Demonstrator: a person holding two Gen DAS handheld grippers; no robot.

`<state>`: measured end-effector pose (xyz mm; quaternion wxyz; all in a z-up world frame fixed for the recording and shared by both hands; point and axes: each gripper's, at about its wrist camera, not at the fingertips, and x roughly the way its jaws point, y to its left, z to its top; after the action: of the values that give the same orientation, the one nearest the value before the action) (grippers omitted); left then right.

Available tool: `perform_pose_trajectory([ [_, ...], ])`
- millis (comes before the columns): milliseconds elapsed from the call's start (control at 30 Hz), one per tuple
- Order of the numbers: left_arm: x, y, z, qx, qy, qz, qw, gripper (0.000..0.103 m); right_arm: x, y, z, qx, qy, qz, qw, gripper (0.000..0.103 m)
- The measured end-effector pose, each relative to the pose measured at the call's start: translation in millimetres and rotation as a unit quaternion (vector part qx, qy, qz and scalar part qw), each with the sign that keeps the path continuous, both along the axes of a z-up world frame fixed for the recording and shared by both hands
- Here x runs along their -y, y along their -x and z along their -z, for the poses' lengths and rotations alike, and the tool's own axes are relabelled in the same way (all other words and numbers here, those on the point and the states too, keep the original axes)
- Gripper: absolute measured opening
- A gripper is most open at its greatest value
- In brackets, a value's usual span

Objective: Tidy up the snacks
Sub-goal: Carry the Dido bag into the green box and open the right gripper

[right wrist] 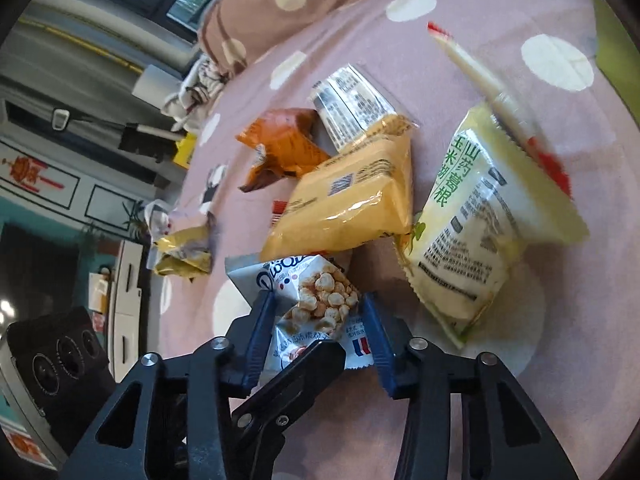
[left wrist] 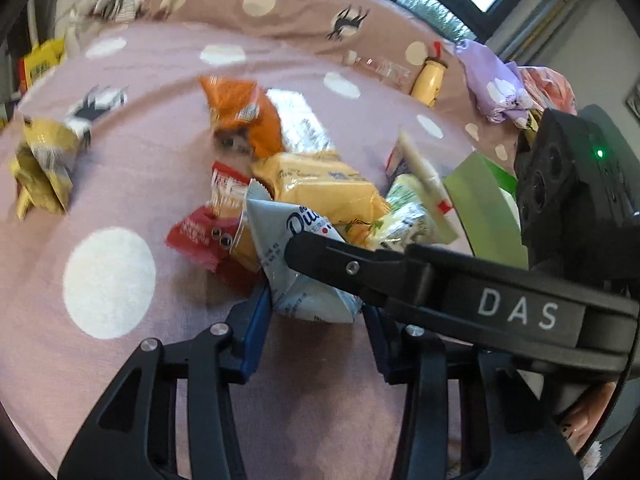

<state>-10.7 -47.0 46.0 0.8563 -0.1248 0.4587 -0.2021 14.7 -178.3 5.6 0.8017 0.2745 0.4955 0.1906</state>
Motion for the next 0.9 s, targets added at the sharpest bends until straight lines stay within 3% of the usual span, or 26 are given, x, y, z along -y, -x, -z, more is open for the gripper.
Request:
perform_pose_trajectory([
  [167,14,14,-34,0.073,-0.014,0.022,0.9970,0.043,12,25,-40,0.075,0.002,0.024,0.997,0.046],
  [433,62,38,-82,0.183,-0.047,0.079,0.9788,0.043,66,68,-83,0.164,-0.025,0.095,0.981,0.046],
  [667,120,43,-95,0.215,-0.063,0.155,0.9621,0.043,127,88,-92,0.183,-0.052,0.189,0.963,0.046],
  [900,177,38,-83,0.201,-0.048,0.237,0.9492,0.043,176,100,-74,0.154,-0.046,0.283,0.945,0.046],
])
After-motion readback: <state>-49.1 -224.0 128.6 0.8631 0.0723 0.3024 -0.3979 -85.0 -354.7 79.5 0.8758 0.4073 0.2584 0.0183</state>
